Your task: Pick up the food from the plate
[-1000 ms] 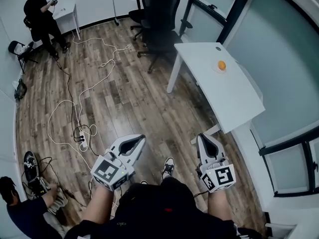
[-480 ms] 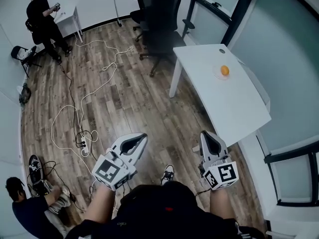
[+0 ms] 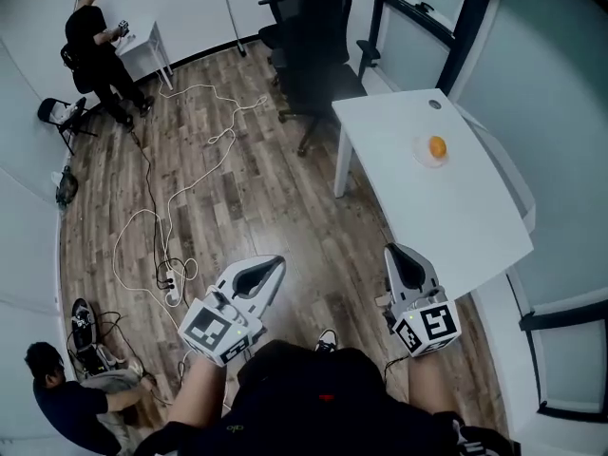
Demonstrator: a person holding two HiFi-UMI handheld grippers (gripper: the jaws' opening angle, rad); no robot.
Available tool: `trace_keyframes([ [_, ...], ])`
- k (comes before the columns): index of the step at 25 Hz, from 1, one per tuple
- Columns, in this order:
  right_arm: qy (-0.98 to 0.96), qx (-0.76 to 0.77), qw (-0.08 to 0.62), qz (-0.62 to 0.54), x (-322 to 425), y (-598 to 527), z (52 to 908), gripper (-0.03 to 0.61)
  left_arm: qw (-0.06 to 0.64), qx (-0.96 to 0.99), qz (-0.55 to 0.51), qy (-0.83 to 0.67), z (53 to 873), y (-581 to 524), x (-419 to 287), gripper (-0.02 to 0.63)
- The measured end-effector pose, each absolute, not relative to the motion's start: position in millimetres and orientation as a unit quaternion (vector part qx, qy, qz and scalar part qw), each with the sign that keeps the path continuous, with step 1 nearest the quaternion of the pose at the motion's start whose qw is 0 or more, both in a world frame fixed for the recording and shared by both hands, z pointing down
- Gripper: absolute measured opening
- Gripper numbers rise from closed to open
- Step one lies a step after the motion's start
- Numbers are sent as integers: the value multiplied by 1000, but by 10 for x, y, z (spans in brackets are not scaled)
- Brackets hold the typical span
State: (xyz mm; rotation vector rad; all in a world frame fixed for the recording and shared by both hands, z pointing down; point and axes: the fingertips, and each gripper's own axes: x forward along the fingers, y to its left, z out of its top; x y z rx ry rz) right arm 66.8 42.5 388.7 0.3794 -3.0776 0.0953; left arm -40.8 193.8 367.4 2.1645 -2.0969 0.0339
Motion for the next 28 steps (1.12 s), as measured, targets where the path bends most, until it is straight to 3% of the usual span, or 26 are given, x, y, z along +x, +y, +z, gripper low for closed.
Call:
trace_keyframes([
  [17, -983, 164, 24, 73, 605, -738, 4315, 32, 94, 748, 46, -656, 4024, 579, -564, 23],
  [28, -971, 226, 51, 60, -315, -1532, 4351, 32, 118, 783, 11, -611, 4128, -395, -1723, 23],
])
